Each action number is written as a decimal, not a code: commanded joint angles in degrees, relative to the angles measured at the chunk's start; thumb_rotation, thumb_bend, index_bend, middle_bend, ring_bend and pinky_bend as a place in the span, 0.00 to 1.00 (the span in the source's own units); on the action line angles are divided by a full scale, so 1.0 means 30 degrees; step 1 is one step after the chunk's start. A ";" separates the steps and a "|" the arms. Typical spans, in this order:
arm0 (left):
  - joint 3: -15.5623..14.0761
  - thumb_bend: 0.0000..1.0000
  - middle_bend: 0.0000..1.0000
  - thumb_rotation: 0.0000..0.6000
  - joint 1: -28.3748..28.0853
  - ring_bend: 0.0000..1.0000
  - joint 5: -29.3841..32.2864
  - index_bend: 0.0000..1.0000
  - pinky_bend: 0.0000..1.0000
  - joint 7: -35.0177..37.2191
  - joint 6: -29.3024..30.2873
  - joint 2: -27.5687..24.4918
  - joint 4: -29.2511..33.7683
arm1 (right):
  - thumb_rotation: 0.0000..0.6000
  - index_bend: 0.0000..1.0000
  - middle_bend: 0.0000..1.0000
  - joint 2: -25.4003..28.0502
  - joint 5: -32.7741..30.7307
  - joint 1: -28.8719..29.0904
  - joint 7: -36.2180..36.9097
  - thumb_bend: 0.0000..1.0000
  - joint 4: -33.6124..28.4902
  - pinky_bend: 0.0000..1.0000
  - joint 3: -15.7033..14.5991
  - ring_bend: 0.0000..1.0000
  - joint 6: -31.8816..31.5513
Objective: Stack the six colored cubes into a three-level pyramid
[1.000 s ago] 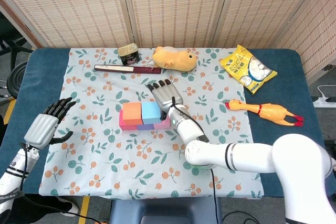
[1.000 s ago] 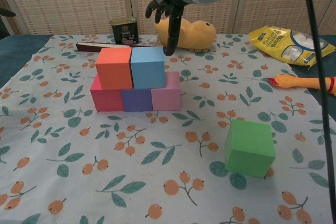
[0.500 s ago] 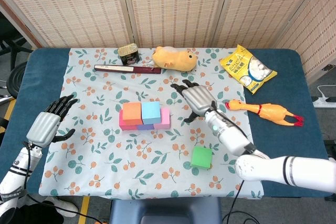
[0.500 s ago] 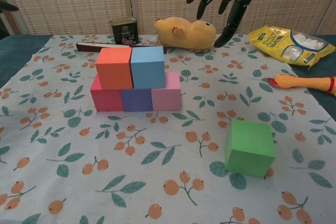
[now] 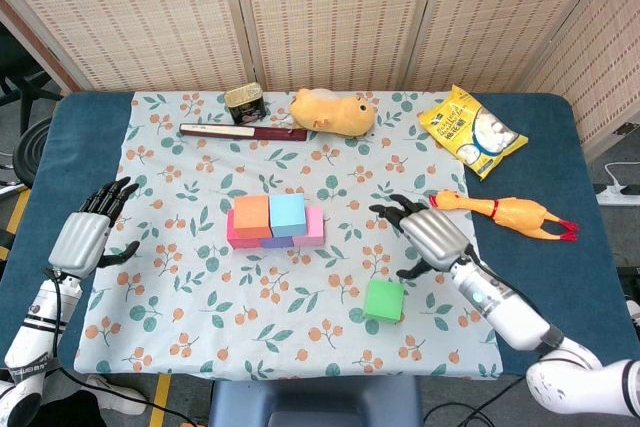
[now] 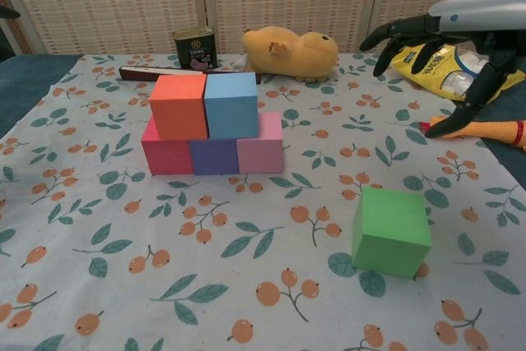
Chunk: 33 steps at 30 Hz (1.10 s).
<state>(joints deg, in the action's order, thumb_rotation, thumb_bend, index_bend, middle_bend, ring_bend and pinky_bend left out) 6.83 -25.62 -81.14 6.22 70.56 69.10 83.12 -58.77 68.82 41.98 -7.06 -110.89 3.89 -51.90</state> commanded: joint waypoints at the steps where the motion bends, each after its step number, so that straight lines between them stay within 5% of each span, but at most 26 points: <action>1: 0.0052 0.30 0.00 1.00 0.0049 0.00 0.0065 0.03 0.15 -0.0203 0.0026 -0.0095 0.0192 | 1.00 0.07 0.20 -0.0061 0.2794 -0.2074 0.1749 0.00 0.0348 0.23 -0.1483 0.01 -0.1255; 10: 0.0183 0.31 0.00 1.00 -0.0021 0.00 0.0154 0.03 0.15 -0.0608 -0.0120 -0.0319 0.0836 | 1.00 0.00 0.20 -0.1402 0.4597 -0.2640 0.2580 0.00 0.1757 0.23 -0.2415 0.01 -0.0541; 33: 0.0036 0.31 0.00 1.00 -0.0031 0.00 -0.0115 0.02 0.15 0.0421 -0.0531 -0.0365 0.0687 | 1.00 0.00 0.19 -0.4904 0.4576 -0.2382 0.1813 0.00 0.4444 0.22 -0.2189 0.00 0.0780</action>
<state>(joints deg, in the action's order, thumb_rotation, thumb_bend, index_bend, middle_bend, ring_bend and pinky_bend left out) 6.97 -25.66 -81.40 7.39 69.05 67.97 85.30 -73.43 82.51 34.86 -1.57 -97.57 -2.64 -49.57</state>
